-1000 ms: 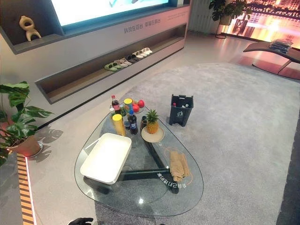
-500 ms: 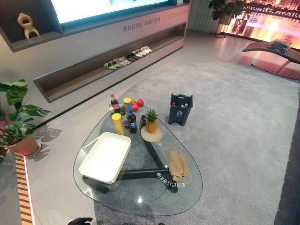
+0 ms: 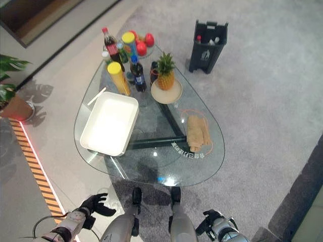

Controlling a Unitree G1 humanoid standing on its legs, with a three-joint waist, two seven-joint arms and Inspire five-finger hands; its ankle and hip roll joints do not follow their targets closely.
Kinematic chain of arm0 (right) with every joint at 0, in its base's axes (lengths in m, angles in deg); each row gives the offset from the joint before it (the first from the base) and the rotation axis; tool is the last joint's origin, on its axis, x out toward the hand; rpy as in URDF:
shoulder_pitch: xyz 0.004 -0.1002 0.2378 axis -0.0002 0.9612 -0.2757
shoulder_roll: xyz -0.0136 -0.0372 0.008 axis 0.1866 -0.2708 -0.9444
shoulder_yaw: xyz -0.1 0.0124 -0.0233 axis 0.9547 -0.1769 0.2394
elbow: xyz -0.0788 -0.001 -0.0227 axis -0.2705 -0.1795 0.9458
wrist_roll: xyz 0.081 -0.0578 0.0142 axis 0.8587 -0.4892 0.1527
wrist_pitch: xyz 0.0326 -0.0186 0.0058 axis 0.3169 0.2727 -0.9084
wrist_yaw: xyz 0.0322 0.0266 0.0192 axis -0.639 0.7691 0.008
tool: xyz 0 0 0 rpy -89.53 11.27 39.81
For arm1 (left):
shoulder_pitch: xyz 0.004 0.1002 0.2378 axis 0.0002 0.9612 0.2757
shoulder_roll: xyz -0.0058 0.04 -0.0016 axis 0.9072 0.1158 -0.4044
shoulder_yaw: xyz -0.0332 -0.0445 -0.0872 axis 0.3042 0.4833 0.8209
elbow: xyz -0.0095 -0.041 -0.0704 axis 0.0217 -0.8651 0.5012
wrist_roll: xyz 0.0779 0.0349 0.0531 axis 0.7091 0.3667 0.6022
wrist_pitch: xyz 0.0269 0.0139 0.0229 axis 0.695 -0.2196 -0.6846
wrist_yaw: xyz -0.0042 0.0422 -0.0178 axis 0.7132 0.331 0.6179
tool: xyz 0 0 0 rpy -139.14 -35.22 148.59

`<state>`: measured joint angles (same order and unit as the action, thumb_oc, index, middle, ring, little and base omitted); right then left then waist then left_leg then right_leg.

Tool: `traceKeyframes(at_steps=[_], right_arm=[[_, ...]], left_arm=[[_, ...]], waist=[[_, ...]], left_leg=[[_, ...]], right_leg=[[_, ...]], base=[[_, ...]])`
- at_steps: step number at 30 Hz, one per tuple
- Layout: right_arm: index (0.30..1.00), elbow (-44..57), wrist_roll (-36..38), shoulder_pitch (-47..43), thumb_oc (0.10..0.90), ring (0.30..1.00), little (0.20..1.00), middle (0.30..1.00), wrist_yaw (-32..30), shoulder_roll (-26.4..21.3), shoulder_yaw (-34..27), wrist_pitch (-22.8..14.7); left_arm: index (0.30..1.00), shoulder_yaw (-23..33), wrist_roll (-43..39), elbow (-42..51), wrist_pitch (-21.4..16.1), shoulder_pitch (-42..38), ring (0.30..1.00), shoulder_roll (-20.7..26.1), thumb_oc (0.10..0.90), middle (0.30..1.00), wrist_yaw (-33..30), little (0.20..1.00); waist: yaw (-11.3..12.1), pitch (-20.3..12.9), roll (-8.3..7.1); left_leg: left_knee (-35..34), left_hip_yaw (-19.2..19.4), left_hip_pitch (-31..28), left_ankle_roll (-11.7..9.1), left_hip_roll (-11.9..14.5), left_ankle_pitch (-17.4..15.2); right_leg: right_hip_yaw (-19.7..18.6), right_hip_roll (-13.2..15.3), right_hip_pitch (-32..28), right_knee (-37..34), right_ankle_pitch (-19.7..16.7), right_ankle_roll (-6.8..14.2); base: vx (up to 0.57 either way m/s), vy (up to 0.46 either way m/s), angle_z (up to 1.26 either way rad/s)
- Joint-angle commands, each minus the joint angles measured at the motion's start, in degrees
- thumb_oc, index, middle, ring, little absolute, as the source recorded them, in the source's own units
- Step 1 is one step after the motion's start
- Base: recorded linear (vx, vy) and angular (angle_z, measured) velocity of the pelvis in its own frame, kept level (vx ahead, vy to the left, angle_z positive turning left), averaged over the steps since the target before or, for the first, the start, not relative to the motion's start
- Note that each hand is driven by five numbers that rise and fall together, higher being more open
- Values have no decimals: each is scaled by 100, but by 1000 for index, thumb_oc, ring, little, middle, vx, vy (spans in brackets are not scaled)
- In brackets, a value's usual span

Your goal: Wipe the table with a cloth and put it in the basket.

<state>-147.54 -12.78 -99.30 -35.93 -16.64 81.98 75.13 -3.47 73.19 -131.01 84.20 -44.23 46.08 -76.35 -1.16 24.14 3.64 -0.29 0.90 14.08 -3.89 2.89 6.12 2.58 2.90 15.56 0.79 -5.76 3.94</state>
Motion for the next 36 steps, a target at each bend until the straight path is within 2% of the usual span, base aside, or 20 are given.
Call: traceKeyframes(at_steps=[1,3,6,16,23,33,36], right_arm=[[900,15,290,112,800,900,900,900,-29,-346,291,267],[900,30,464,-81,800,900,900,900,-47,-386,315,367],[900,66,570,-244,800,900,900,900,-122,-404,310,433],[900,147,859,-400,800,900,900,900,-317,-469,245,350],[900,174,946,-392,800,900,900,900,-411,-472,169,257],[900,122,1082,-360,800,900,900,900,-570,-526,65,113],[900,149,1283,-366,800,900,900,900,-1496,-612,-124,-168]], left_arm=[[900,10,-281,-12,-115,-108,900,207,800,900,-153,900],[900,-67,-246,77,-130,-217,900,259,800,900,-66,900],[900,-84,-308,151,-78,-292,900,285,800,900,-60,900],[900,-53,-408,196,-66,-310,900,375,800,900,-56,900],[900,-41,-405,181,-188,-233,900,353,800,900,-80,900],[900,-35,-352,161,-268,-182,900,353,800,900,-42,900],[900,-61,-394,138,-276,-178,900,393,800,900,-59,900]], waist=[[-38,69,-77],[-14,152,-78],[-19,201,-90],[-25,354,-85],[-34,401,-71],[-37,475,-61],[-34,525,-82]], left_leg=[[900,-49,761,97,-354,-167],[1402,-62,1270,119,-414,-307],[1887,-65,1722,153,-437,-476],[2930,-74,2501,206,-442,-896],[3208,-46,2654,190,-466,-1026],[3272,-13,2621,158,-490,-1054],[3333,-10,2626,159,-488,-1076]], right_leg=[[171,-66,670,1326,658,-113],[171,-30,1140,1726,785,-156],[137,-28,1579,2137,904,-200],[69,-144,2336,3121,1257,-341],[60,-159,2483,3423,1354,-372],[86,-145,2426,3468,1368,-387],[91,-144,2398,3482,1355,-379]], base=[[-69,-42,6],[-96,-65,7],[-61,-35,10],[-4,-23,0],[33,-9,-3],[0,0,0],[0,0,0]])
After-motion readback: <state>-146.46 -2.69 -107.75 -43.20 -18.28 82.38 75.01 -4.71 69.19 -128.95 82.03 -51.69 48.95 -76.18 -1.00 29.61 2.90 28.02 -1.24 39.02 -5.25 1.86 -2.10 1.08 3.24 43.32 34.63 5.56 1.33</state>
